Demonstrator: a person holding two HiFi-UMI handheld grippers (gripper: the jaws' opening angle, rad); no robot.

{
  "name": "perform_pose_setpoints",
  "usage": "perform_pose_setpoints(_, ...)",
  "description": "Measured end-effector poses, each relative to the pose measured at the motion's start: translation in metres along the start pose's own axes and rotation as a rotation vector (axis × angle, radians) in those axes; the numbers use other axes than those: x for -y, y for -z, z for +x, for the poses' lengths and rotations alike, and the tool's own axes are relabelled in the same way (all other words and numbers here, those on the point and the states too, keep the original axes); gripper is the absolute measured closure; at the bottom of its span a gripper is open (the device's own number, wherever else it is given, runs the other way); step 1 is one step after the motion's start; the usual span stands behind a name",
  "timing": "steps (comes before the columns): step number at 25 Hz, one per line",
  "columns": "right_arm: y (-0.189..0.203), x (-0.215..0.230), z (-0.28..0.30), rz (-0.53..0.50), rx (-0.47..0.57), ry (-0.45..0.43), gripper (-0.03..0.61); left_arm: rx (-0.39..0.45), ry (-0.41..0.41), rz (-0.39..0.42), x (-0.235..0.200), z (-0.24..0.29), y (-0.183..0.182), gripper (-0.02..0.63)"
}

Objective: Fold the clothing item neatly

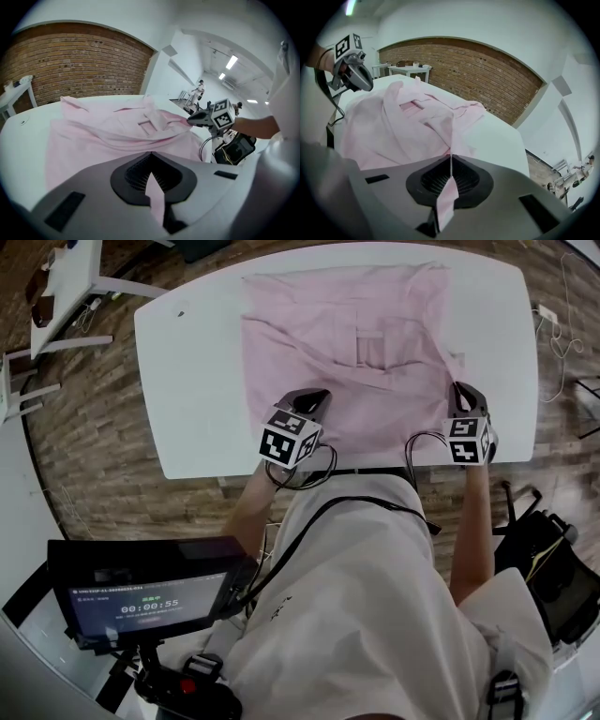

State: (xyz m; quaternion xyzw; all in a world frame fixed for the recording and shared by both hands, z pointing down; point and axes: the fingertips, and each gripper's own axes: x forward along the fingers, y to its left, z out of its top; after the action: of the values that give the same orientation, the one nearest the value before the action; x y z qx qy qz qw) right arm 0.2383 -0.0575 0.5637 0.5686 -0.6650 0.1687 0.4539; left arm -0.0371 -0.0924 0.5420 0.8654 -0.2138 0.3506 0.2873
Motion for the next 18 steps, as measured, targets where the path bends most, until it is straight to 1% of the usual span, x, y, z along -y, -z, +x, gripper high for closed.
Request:
perform_pose_setpoints(2,-0.015,0.005,-0.006,-0.007,0.039,0.007,0.566,-0.010,0.035,0.024,0.016,0.006,0.003,0.611)
perform_pose_setpoints(6,-0.043,0.026,-0.005,-0.035,0.095,0.047,0.566,-0.044,0.135,0.086,0.050,0.025,0.017,0.611)
perform_pose_setpoints(8,-0.057,0.042,0.002,-0.078,0.107,0.067,0.566,-0.047,0.188,0.088,0.065,0.036,0.024,0.611)
perform_pose_setpoints(10,-0.073,0.059,0.014,-0.111,0.115,0.082,0.565,-0.036,0.218,0.071,0.076,0.046,0.025,0.611)
perform_pose_setpoints(12,-0.090,0.074,0.029,-0.136,0.121,0.087,0.565,-0.029,0.202,0.087,0.079,0.052,0.023,0.611)
perform_pose_setpoints(14,-0.104,0.084,0.047,-0.153,0.121,0.081,0.565,-0.028,0.162,0.114,0.075,0.056,0.023,0.611)
perform_pose_setpoints(18,-0.114,0.092,0.086,-0.195,0.085,0.042,0.565,-0.038,0.073,0.129,0.053,0.061,0.027,0.611)
